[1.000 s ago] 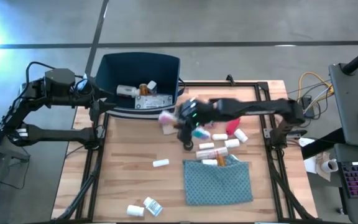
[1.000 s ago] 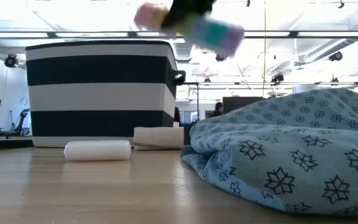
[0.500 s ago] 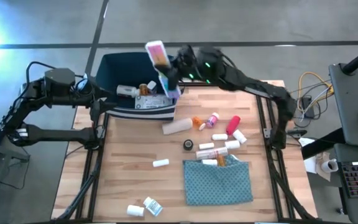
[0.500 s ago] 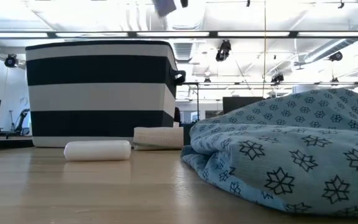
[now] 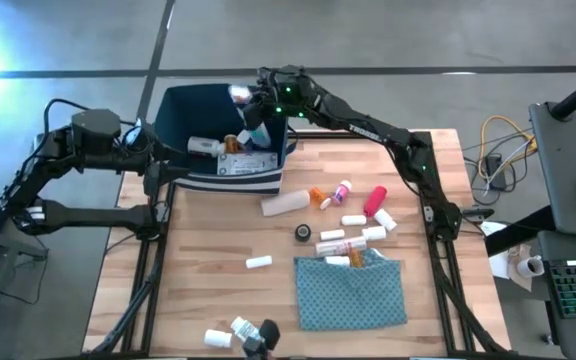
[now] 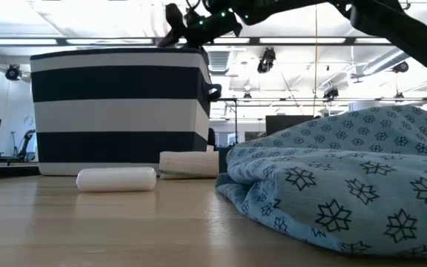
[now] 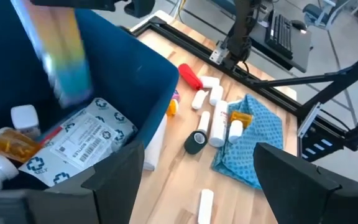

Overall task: Pick & place medical supplies in basket/bin
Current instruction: Put the white medicine organizer into the blue bin, then put the light brown bandage into the blue bin

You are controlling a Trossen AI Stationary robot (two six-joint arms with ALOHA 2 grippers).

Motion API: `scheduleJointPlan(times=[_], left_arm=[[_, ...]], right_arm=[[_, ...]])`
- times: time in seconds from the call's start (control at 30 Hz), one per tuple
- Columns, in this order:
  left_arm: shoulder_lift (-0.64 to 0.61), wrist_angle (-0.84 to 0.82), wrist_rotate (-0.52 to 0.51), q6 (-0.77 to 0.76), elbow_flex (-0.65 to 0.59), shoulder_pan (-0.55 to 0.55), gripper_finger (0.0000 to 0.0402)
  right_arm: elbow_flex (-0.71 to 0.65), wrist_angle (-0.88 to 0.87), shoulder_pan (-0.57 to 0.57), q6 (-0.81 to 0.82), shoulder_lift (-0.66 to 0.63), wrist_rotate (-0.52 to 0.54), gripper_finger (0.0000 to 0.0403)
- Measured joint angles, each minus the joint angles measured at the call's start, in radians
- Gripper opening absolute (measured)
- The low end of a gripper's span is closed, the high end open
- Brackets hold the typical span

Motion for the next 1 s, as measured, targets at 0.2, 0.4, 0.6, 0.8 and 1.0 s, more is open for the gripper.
scheduleJointPlan(times=[0.2, 0.4, 0.6, 0.8, 1.0], left_arm=[[0.0, 0.0, -0.001, 0.0, -0.037, 0.0, 0.0281], [0.001, 0.003, -0.001, 0.0, -0.07, 0.0, 0.0281], [-0.001, 0.026, -0.002, 0.0, -0.07, 0.0, 0.0281], [-0.007, 0.045, -0.002, 0.016, -0.07, 0.0, 0.0281], [-0.008, 0.044, -0.002, 0.021, -0.07, 0.0, 0.0281]], right_arm=[[0.009, -0.005, 0.006, 0.003, -0.017, -0.004, 0.0246], [0.017, -0.076, 0.032, -0.058, -0.091, -0.002, 0.0284], [0.017, -0.194, 0.08, -0.169, -0.166, 0.004, 0.0292], [0.018, -0.489, 0.126, -0.169, -0.218, 0.008, 0.0285], [-0.012, -0.952, 0.174, -0.167, -0.213, 0.009, 0.0278]])
